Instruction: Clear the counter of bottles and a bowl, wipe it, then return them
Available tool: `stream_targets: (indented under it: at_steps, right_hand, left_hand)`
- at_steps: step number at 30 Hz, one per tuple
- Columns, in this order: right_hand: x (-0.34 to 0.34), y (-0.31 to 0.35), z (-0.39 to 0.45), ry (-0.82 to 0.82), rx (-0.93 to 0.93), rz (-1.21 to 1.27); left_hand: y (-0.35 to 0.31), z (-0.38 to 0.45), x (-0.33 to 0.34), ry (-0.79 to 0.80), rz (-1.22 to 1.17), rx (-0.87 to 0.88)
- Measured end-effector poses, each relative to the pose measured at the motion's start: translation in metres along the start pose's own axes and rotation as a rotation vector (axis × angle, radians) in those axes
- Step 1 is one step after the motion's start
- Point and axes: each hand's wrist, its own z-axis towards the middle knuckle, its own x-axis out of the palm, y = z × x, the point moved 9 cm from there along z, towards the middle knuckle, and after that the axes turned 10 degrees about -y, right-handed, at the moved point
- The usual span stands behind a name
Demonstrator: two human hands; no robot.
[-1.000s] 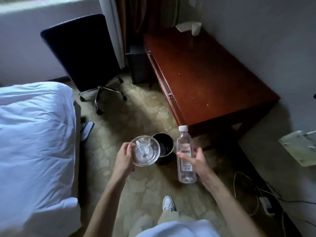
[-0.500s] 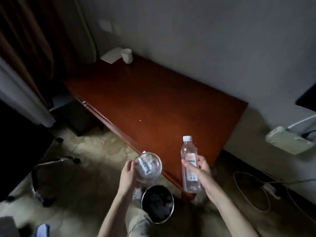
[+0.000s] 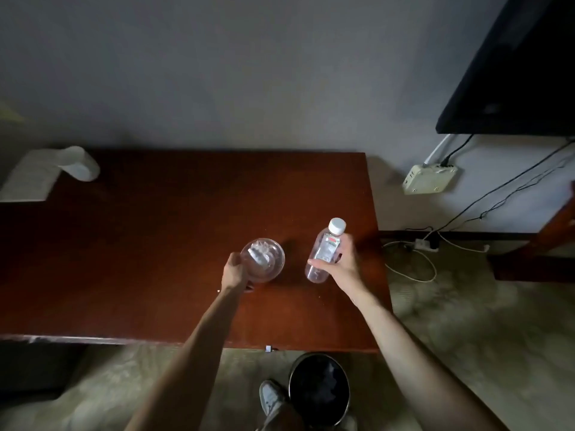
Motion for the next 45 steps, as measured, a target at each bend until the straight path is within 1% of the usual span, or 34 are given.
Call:
stream_targets:
  at_steps: [3,6,15,18,21,23,26,27,29,31,33,35,38,40,42,43,45]
  right_hand:
    - [0.006,0.000,0.018,-0.083,-0.037,-0.037]
    - [-0.001,-0.008,0.027,-0.174,-0.056,-0.051]
    - [0.007,-0.023,0.022,-0.218,-0.081,-0.097]
    - [0.008,-0.030,0.024,-0.241,-0.063,-0.110]
    - [0.007,-0.039,0.021,-0.264,-0.043,-0.126]
    - [0.003,-0.044,0.016,-0.263,-0.044,-0.118]
    - [-0.011,-0.054,0.001,-0.272,-0.025,-0.104]
    - [-0.019,-0.059,-0.005,-0.286,-0.019,-0.095]
    - [-0.041,-0.068,-0.021,-0.337,-0.001,-0.052]
    - [-0.068,-0.081,-0.041,-0.418,0.028,-0.004]
    - [-0.100,-0.103,-0.068,-0.511,0.073,0.052]
    - [-0.135,-0.135,-0.111,-0.589,0.160,0.128]
    - [-0.182,-0.208,-0.200,-0.651,0.370,0.114]
    - [-0.202,-0.262,-0.270,-0.658,0.569,0.111]
    - [-0.222,-0.314,-0.346,-0.708,0.765,0.153]
    - [-0.229,-0.335,-0.383,-0.754,0.857,0.217]
    - [-0.242,-0.373,-0.447,-0.835,1.009,0.358]
  left_hand:
    - [0.000,0.021,0.017,0.012,0.000,-0.045]
    - [-0.002,0.031,0.028,0.045,0.009,-0.039]
    - [0.000,0.037,0.055,0.244,-0.164,-0.094]
    - [-0.002,0.037,0.055,0.276,-0.146,-0.076]
    - [0.002,0.037,0.054,0.303,-0.074,-0.064]
    - [0.006,0.041,0.050,0.282,-0.021,-0.051]
    - [0.019,0.046,0.033,0.177,0.004,-0.084]
    - [0.021,0.042,0.030,0.161,0.015,-0.068]
    - [0.019,0.022,0.028,0.164,0.011,-0.022]
    - [0.017,-0.011,0.031,0.200,-0.027,0.012]
    - [0.016,-0.049,0.041,0.275,-0.026,0.073]
    - [0.022,-0.094,0.062,0.419,0.002,0.129]
    - [0.044,-0.166,0.117,0.694,0.098,0.145]
    - [0.064,-0.209,0.164,0.904,0.247,0.097]
    - [0.089,-0.264,0.209,1.139,0.432,0.051]
    - [0.098,-0.287,0.227,1.192,0.519,0.075]
    - [0.111,-0.324,0.260,1.175,0.625,0.168]
